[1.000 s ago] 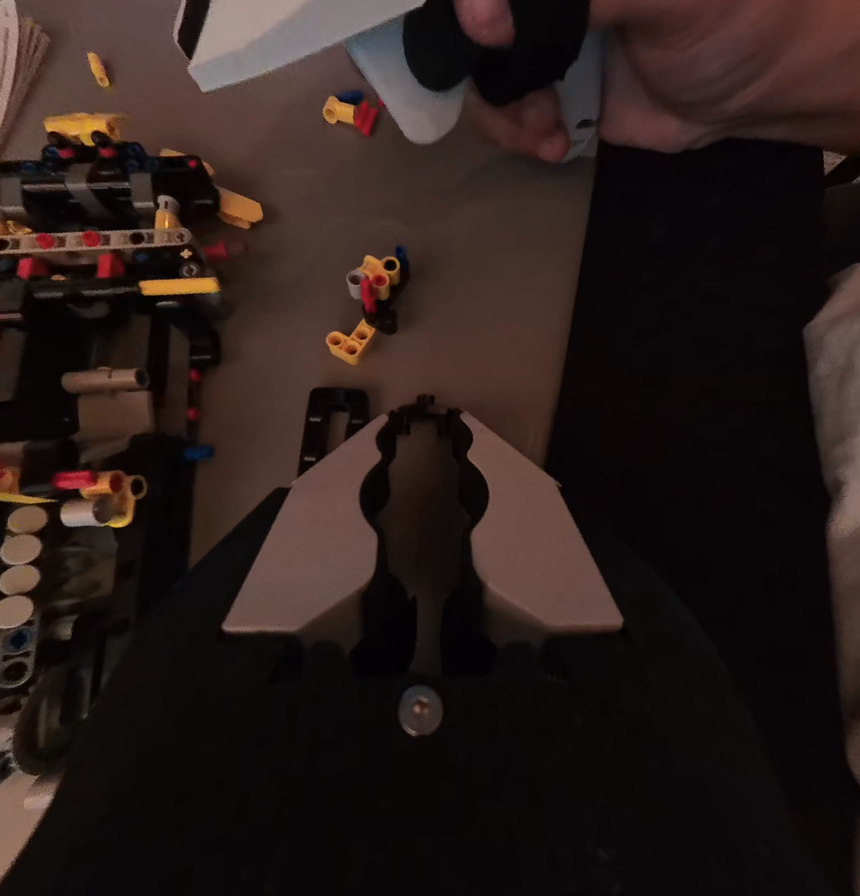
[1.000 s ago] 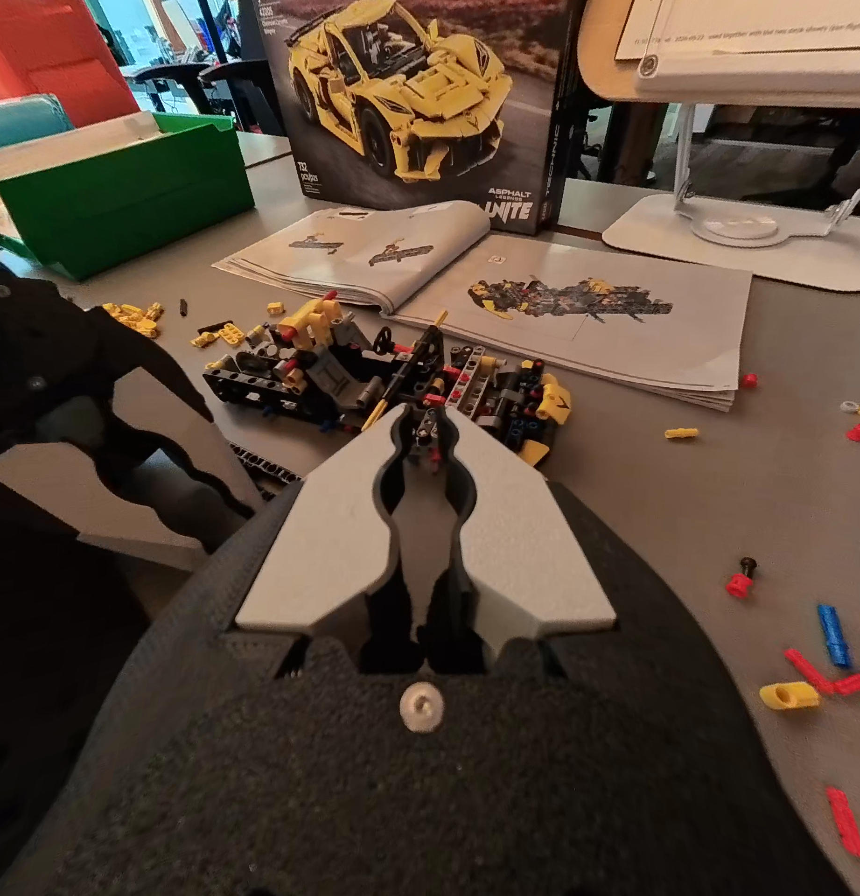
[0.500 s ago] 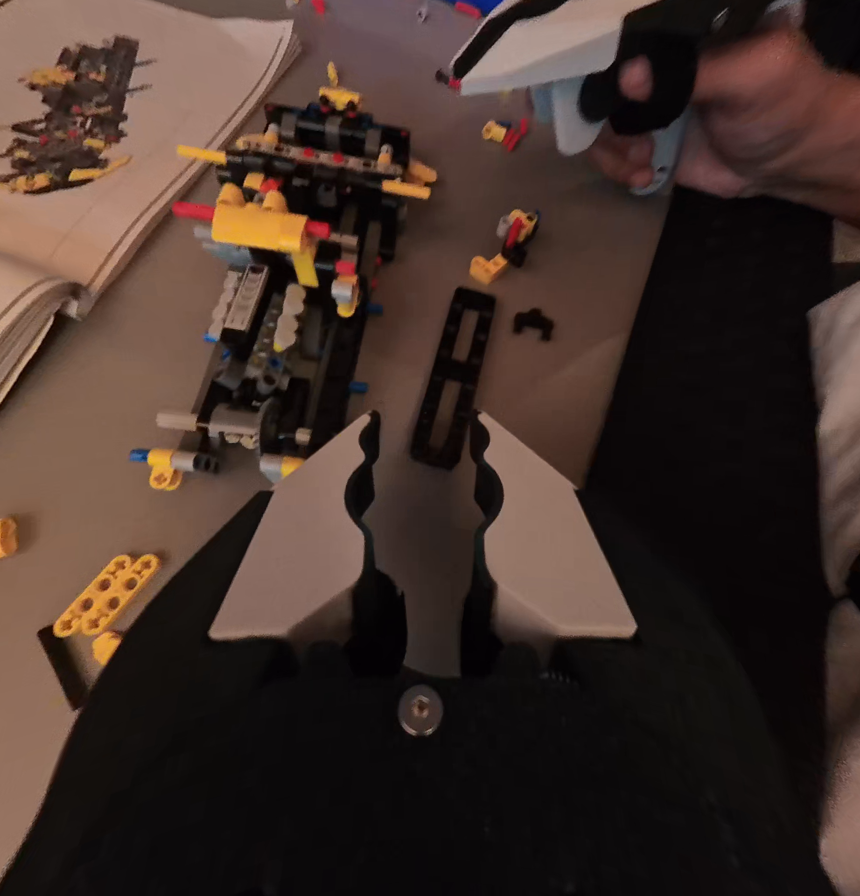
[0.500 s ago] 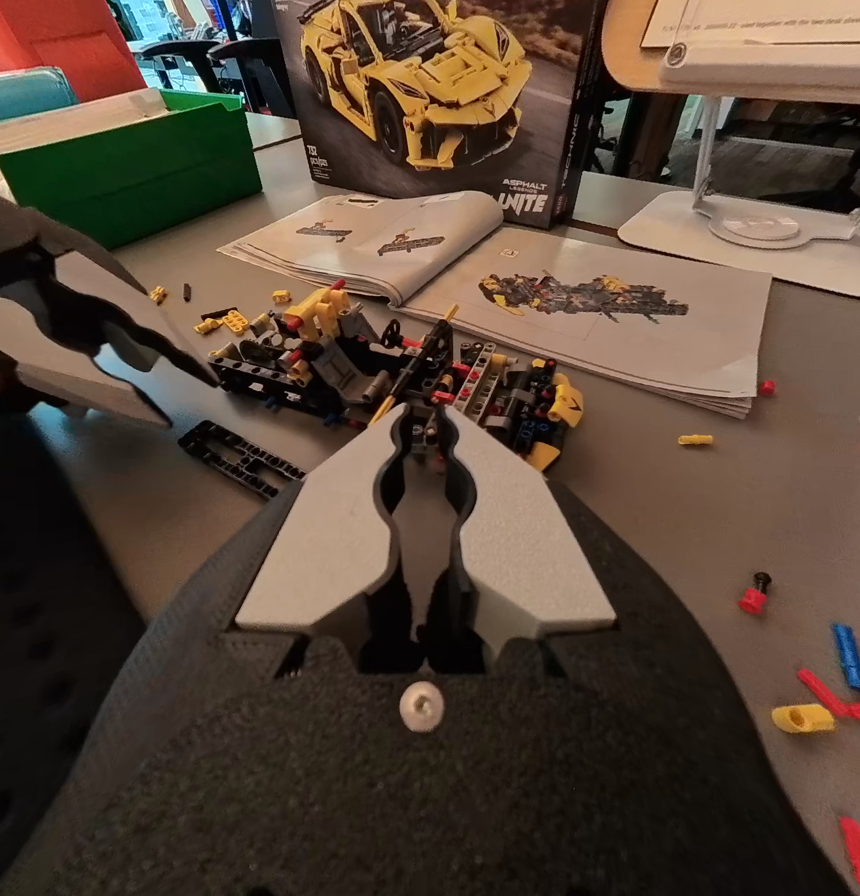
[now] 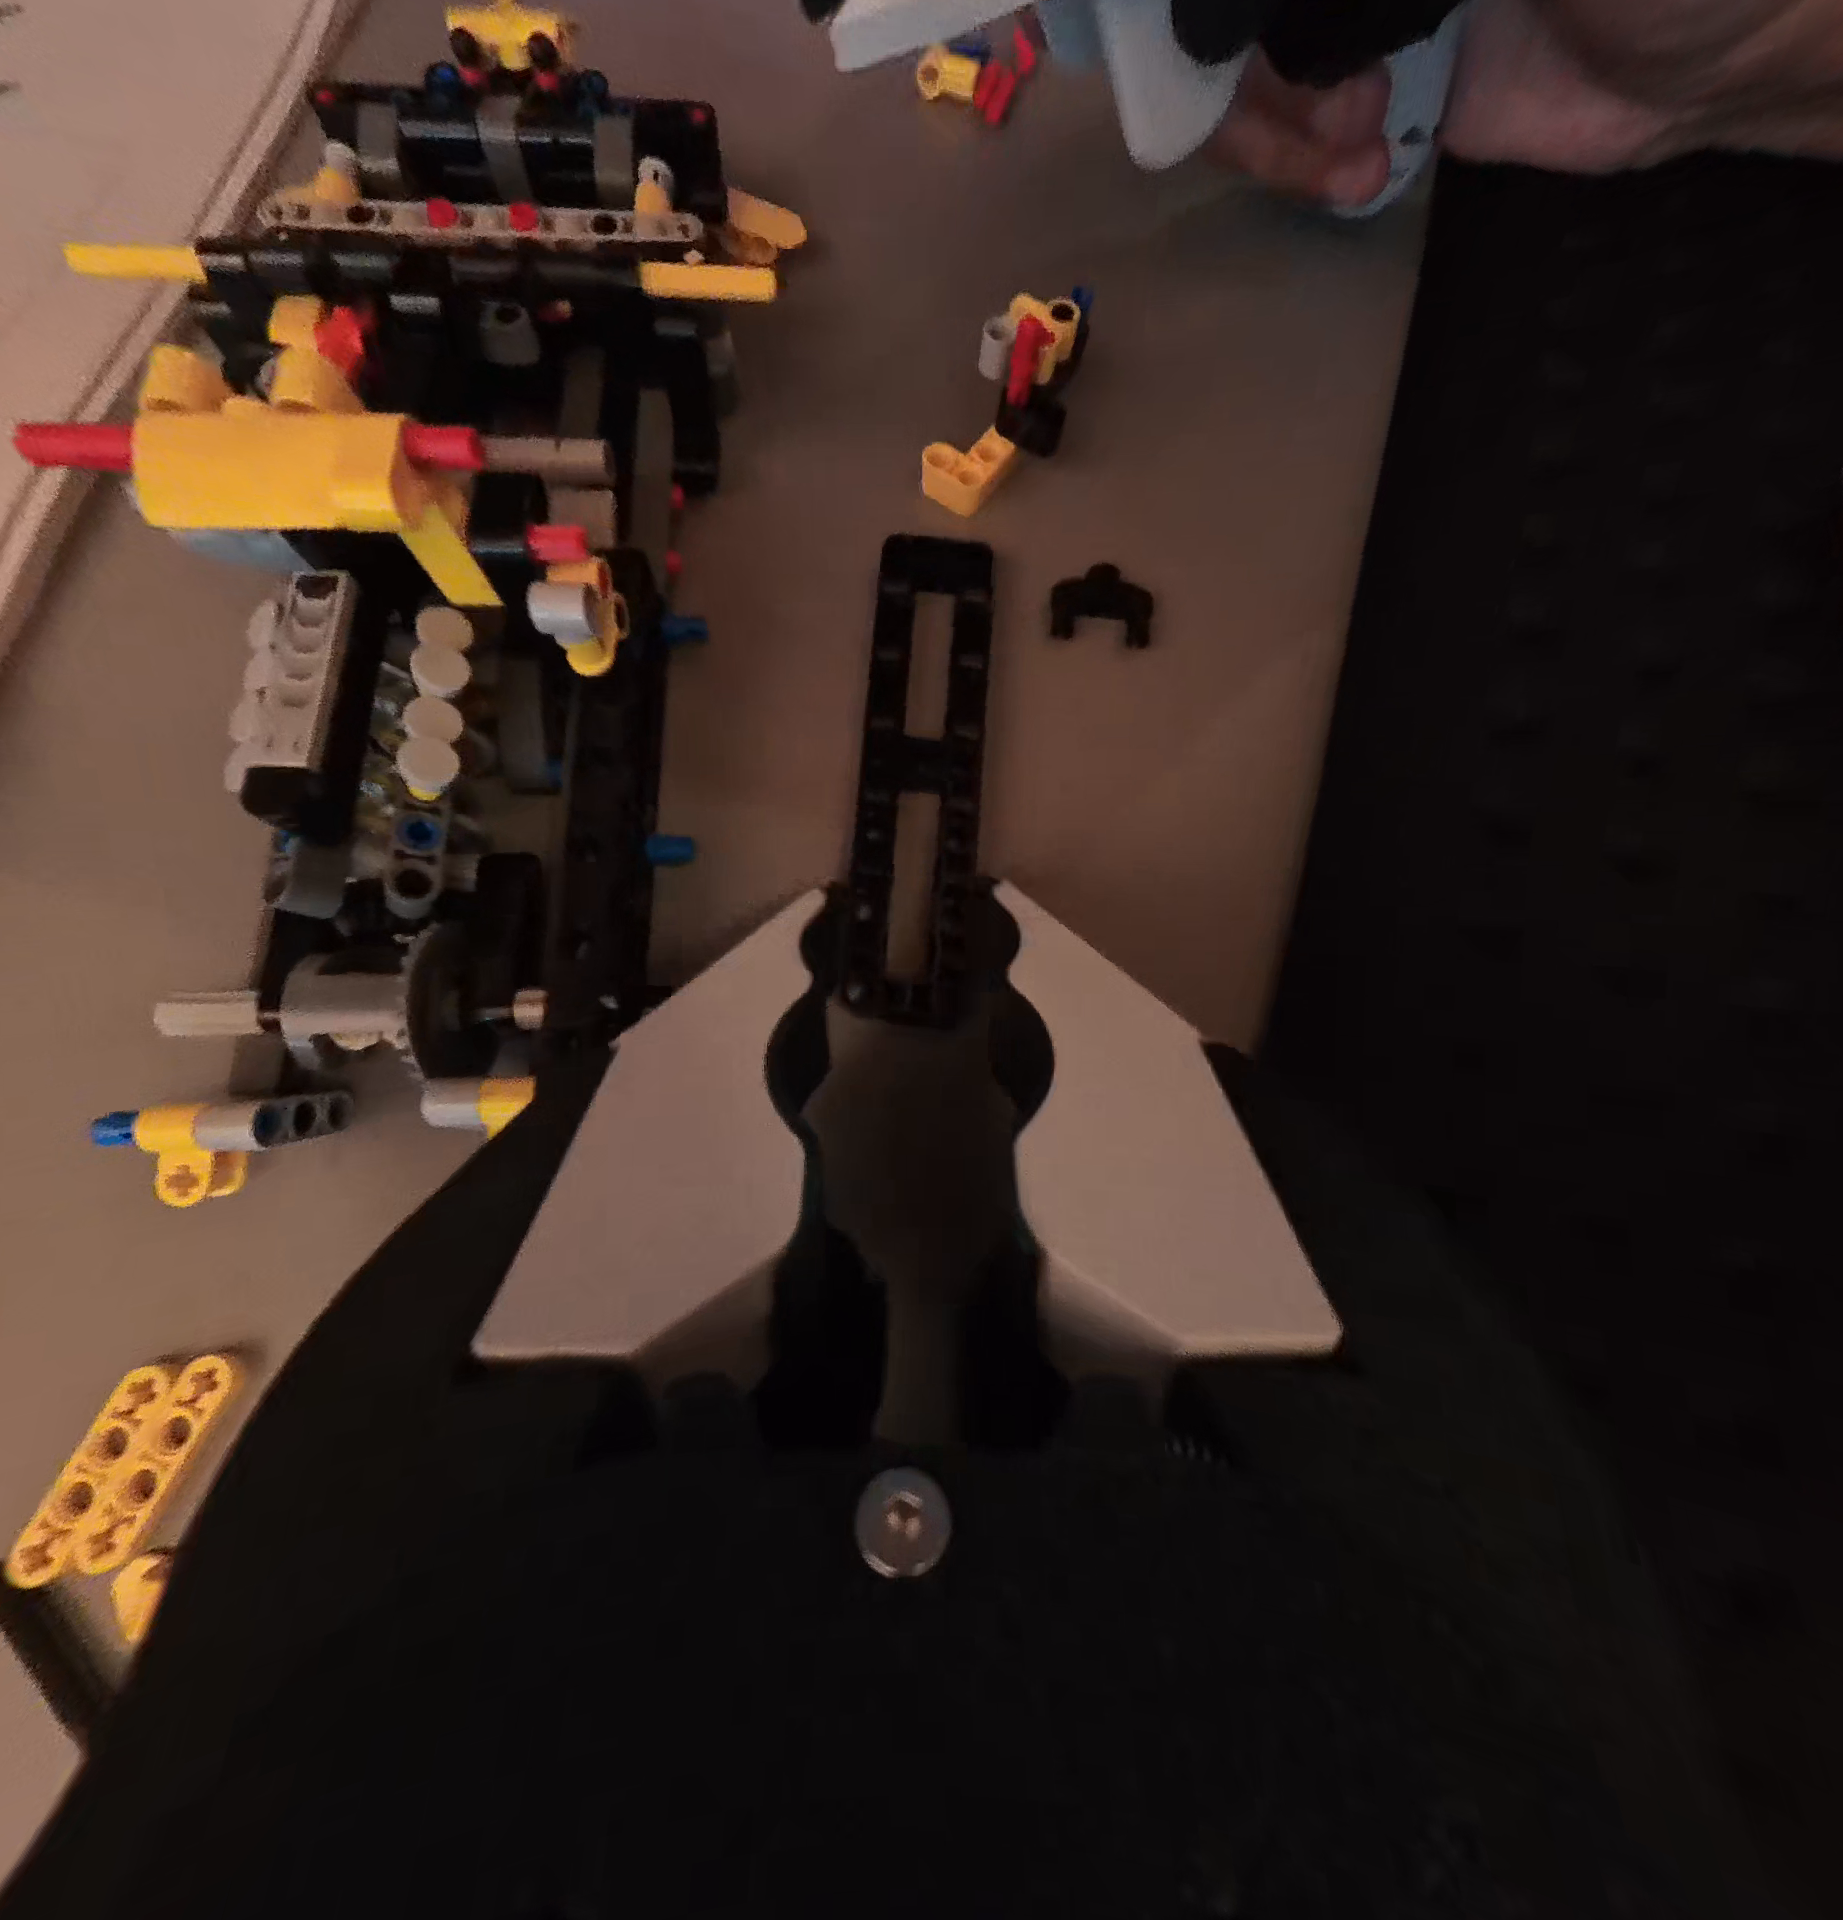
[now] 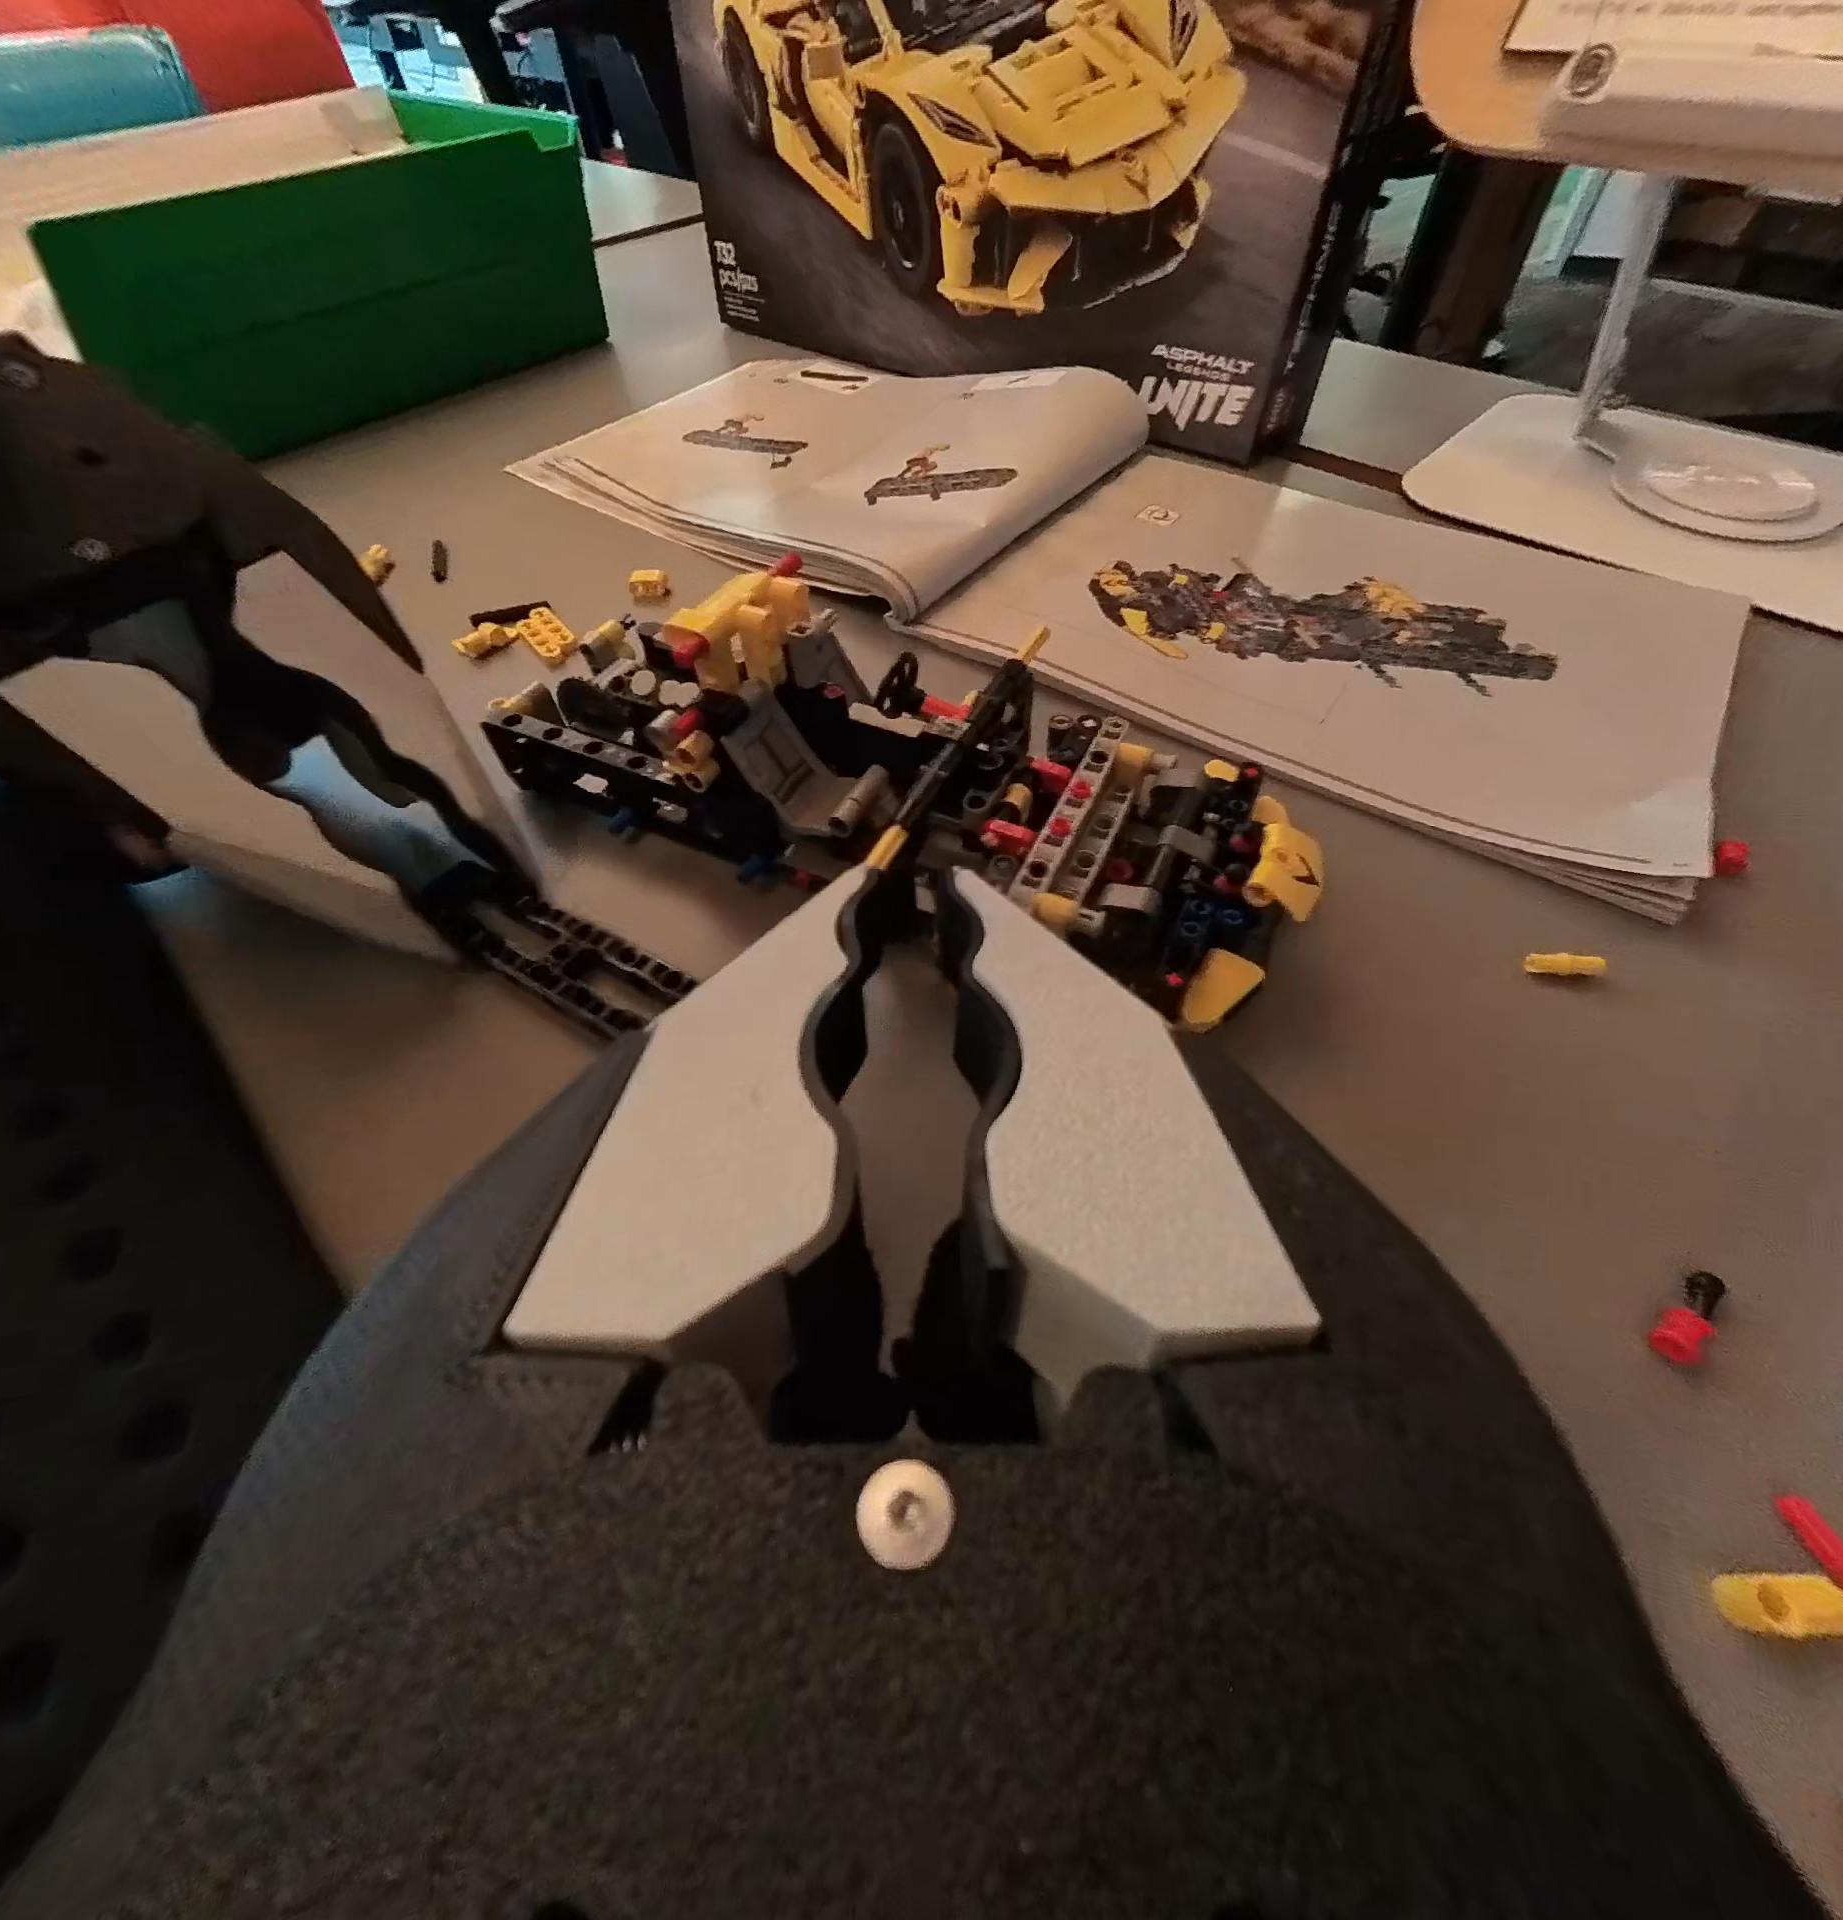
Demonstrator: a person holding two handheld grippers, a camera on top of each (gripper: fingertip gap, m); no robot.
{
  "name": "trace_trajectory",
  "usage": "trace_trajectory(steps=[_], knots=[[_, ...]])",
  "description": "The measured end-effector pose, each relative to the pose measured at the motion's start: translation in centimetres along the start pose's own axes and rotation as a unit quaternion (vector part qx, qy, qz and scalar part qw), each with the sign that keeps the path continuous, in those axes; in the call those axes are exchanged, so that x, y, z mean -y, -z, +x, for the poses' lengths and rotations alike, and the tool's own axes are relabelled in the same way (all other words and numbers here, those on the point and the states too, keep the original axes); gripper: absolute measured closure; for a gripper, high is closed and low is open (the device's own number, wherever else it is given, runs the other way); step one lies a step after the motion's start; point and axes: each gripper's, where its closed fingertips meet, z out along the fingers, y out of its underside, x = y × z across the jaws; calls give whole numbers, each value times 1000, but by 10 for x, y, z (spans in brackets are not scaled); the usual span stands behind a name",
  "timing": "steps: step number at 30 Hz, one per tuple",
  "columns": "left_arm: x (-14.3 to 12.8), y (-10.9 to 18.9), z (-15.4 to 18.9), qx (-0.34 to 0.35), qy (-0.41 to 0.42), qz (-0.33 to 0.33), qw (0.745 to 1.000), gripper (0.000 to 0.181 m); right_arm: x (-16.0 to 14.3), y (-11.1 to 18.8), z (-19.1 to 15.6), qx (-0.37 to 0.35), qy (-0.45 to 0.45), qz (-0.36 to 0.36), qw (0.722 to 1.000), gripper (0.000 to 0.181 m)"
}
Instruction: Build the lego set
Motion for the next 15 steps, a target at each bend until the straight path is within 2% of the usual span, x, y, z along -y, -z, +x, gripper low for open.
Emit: trace_trajectory(steps=[3,5,7,8,10,13,15], knots=[[5,5,-5,22,-16,6,1000,157,3,-4,-24,61,-21,-14,998,168],[21,18,-6,27,-29,44,998,157,5,-8,-48,125,-38,-36,991,148],[40,34,-5,33,-57,83,994,157,7,-15,-61,156,-40,-58,985,121],[48,42,-6,43,-75,99,991,157,9,-18,-64,163,-40,-61,984,119],[60,56,-11,72,-115,116,984,157,23,-23,-68,190,-75,-44,978,126],[70,70,-18,109,-171,121,972,157,50,-24,-83,290,-176,-26,940,149],[76,77,-22,124,-196,131,964,157,67,-27,-86,330,-232,-15,915,169]])
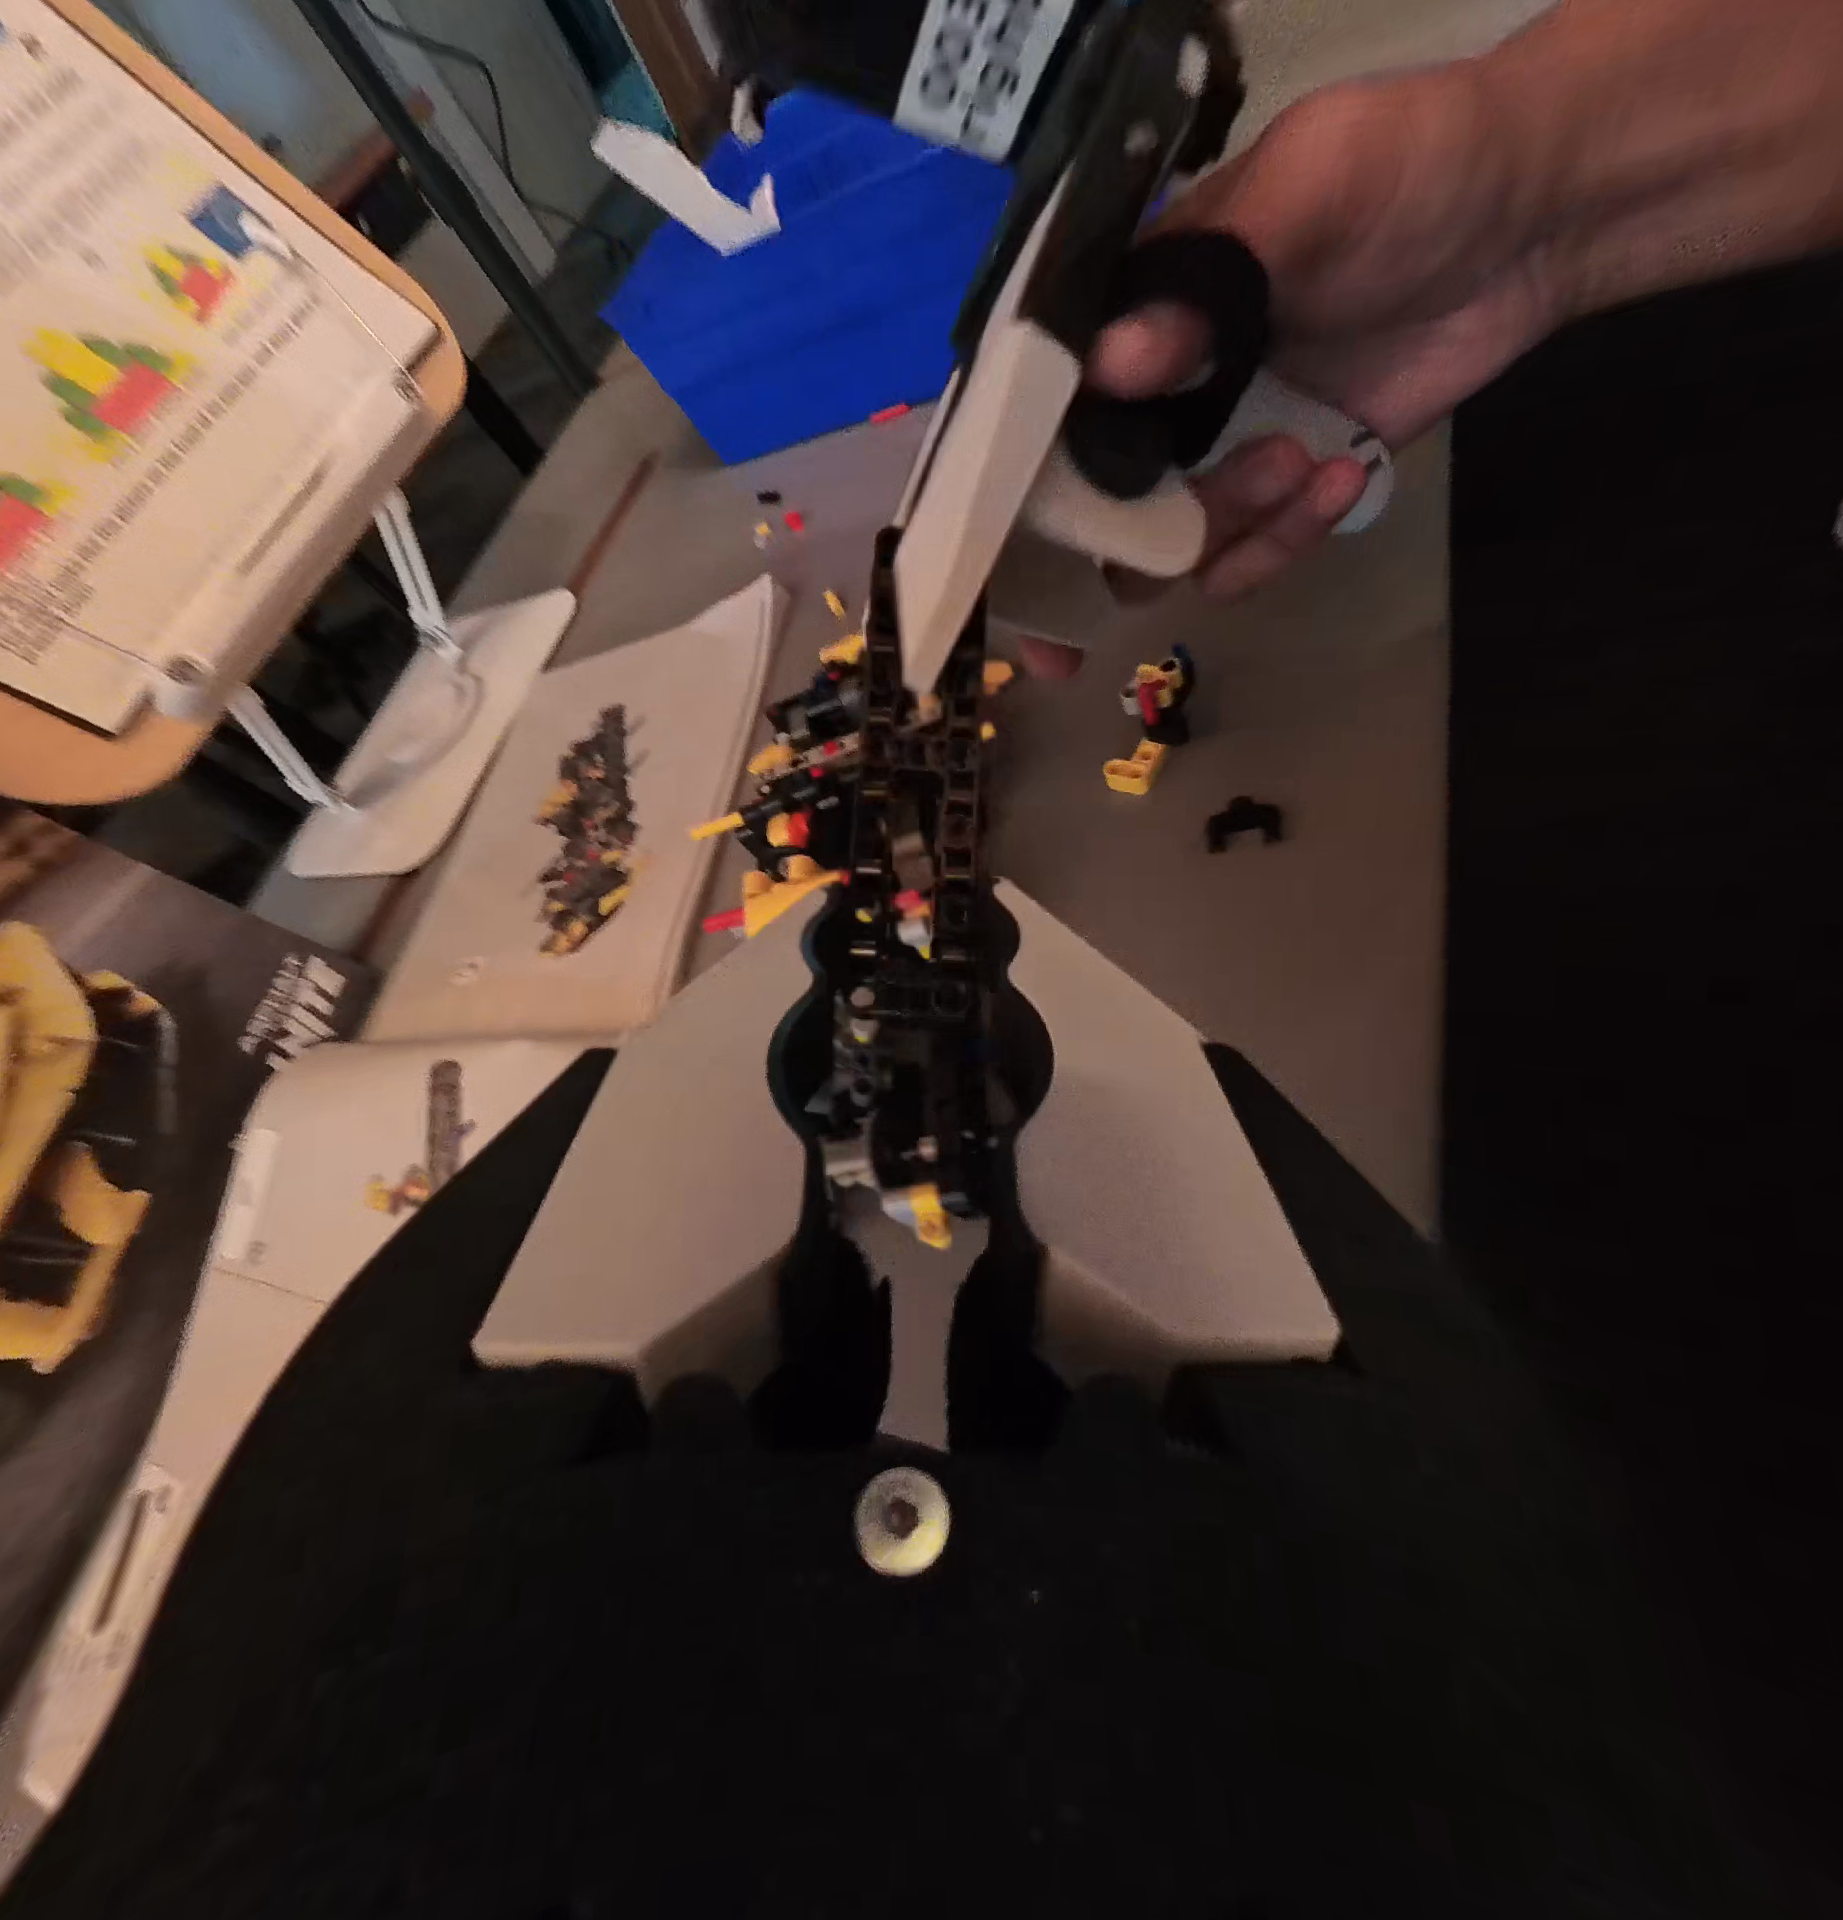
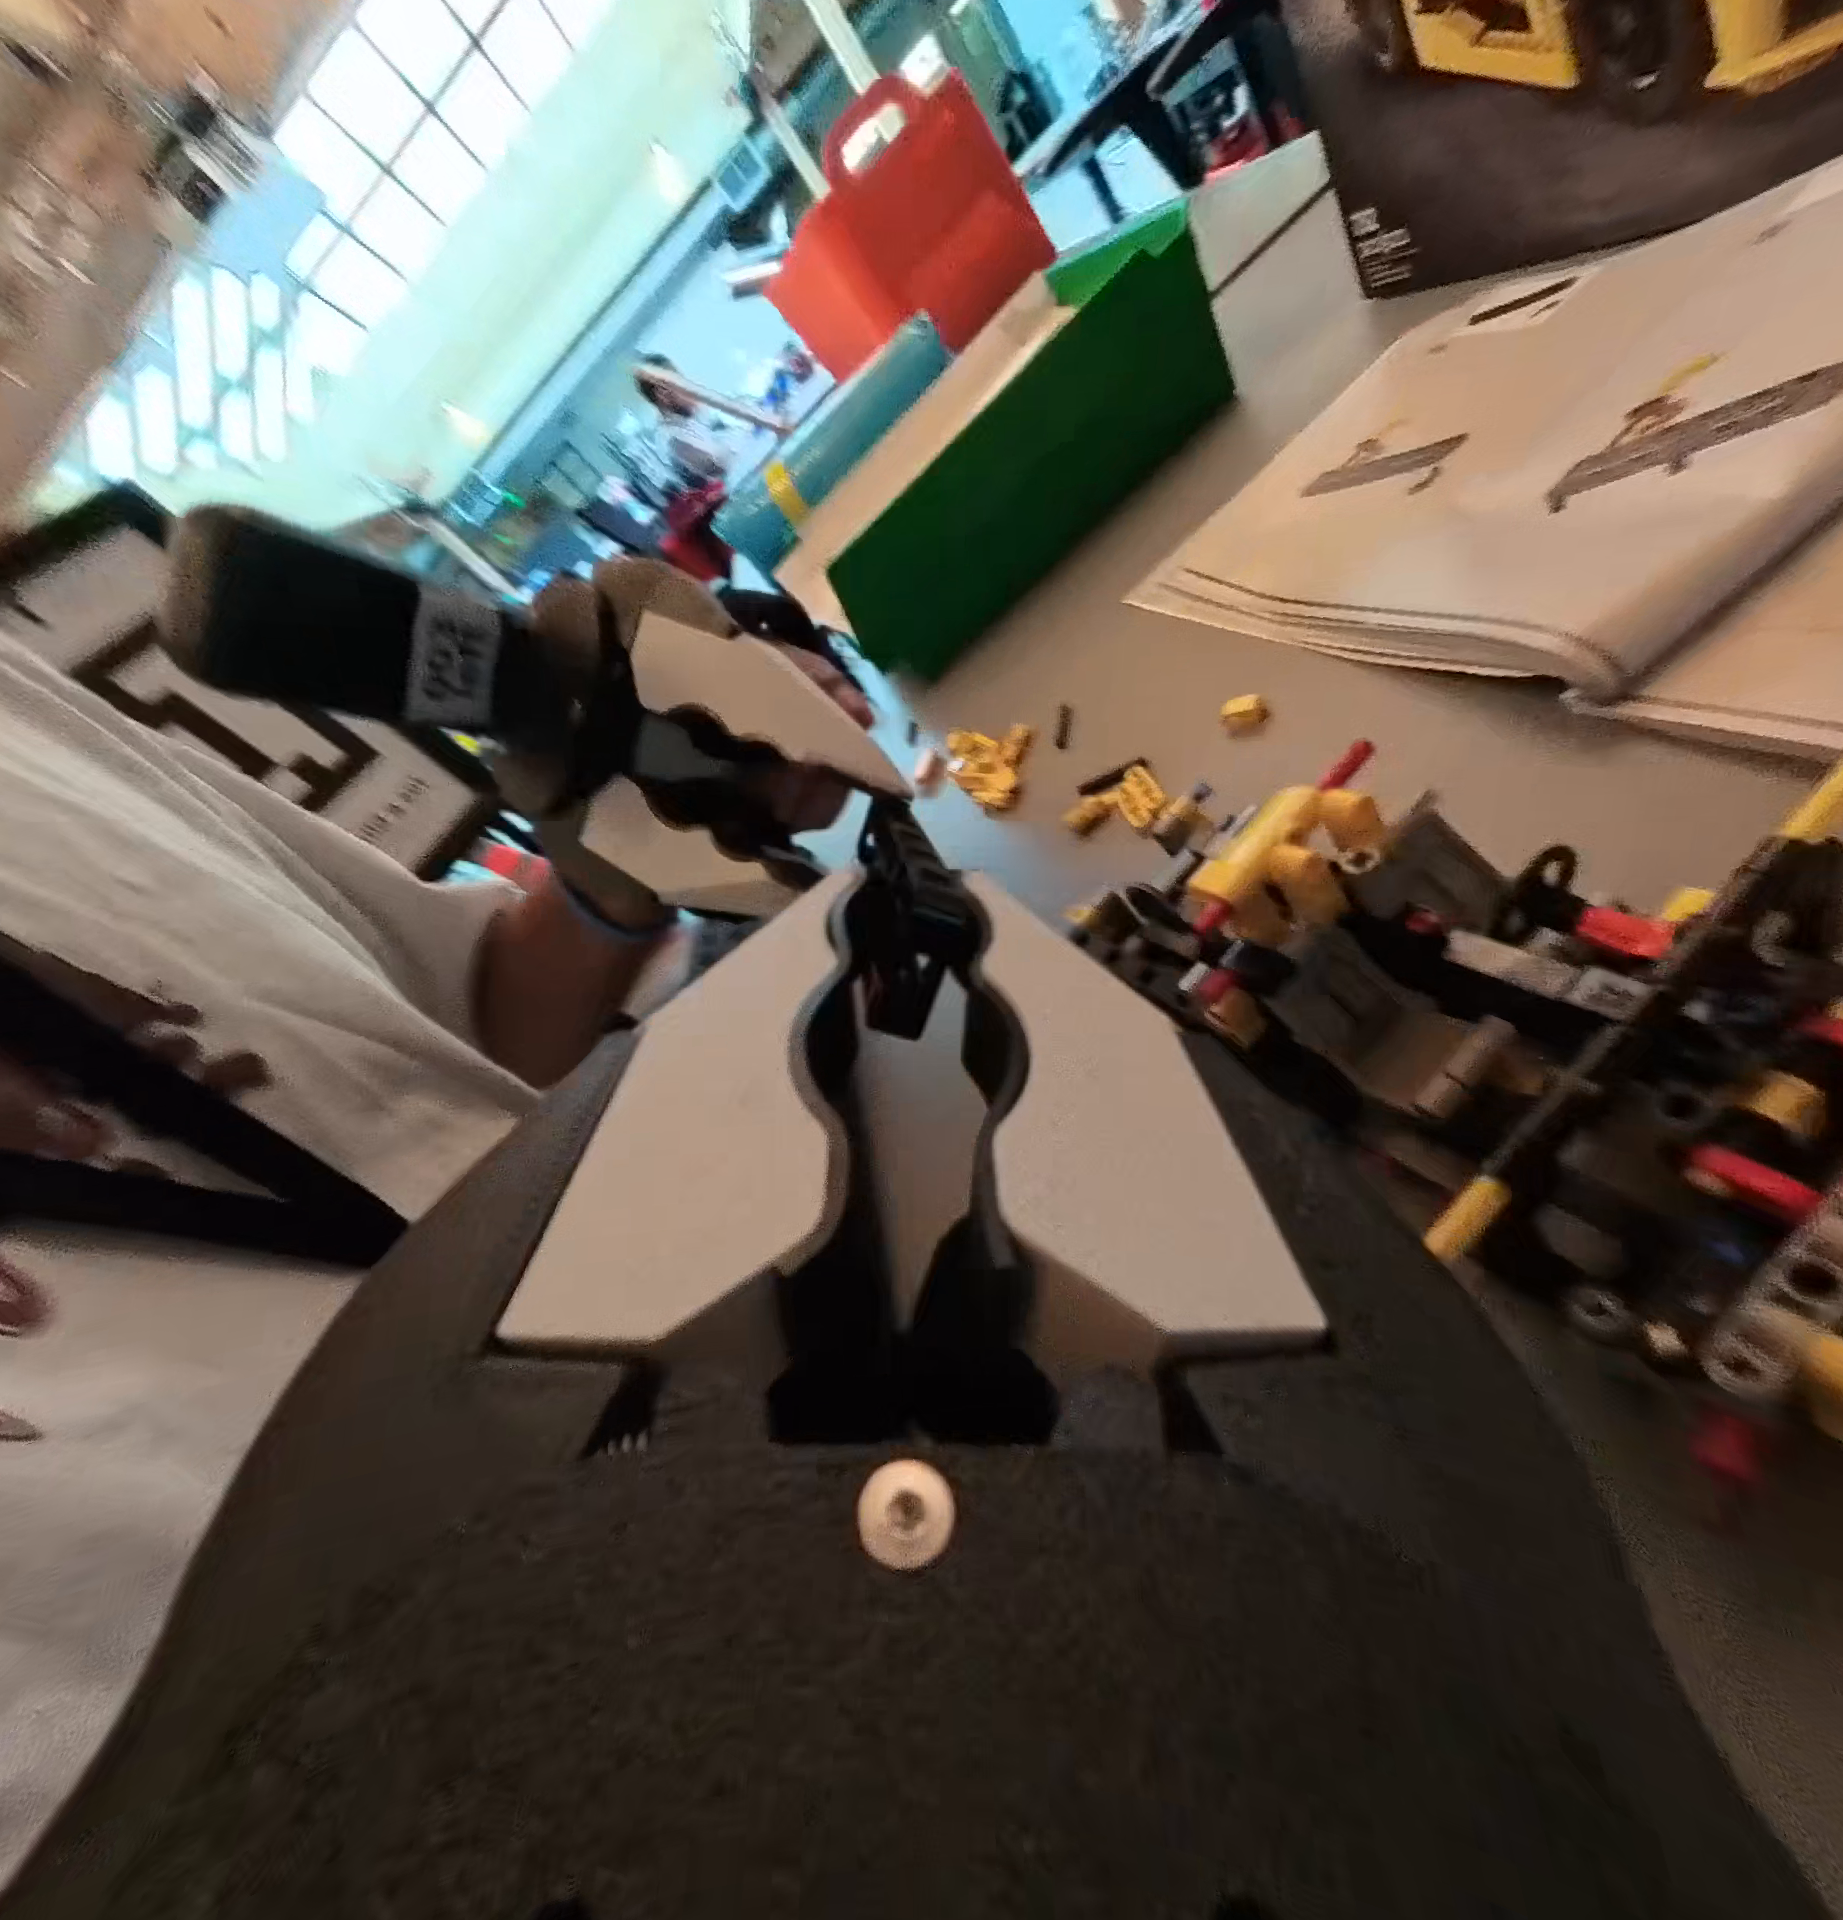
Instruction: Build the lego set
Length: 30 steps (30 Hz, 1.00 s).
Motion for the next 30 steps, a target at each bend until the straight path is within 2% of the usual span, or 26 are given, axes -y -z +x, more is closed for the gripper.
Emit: trace_trajectory(steps=[3,5,7,8,10,12,13,15,16,18,19,21,23,25,30], knots=[[15,-6,-22,21,-3,28,999,157,26,1,1,44,-80,17,996,173],[25,-18,-48,34,7,50,998,157,51,9,11,26,-50,36,998,174],[37,-32,-82,45,93,98,990,156,80,13,27,-11,-19,64,998,175],[45,-35,-97,36,158,144,976,156,94,14,33,-23,-10,77,997,175],[53,-34,-123,6,308,235,922,151,116,14,49,-52,14,108,993,175],[45,-26,-135,-24,421,300,856,149,124,13,64,-64,11,134,989,175],[37,-22,-136,-25,449,314,836,149,125,14,67,-53,3,157,986,175],[20,-17,-127,-13,454,320,831,149,120,14,60,8,-23,187,982,175],[20,-12,-125,-12,454,336,825,149,116,14,55,35,-35,199,979,175],[32,-3,-127,-43,466,381,797,149,108,11,54,58,-58,206,975,176],[36,-2,-125,-64,472,389,788,149,106,8,54,64,-69,207,974,175],[35,-7,-116,-95,470,382,790,149,108,4,54,64,-80,209,973,176],[27,-15,-111,-109,480,353,795,150,103,-1,60,43,-78,186,979,175],[21,-21,-111,-114,496,328,796,156,104,1,63,29,-71,193,978,175],[6,-35,-103,-148,523,270,795,157,101,4,60,40,-79,184,979,175]])
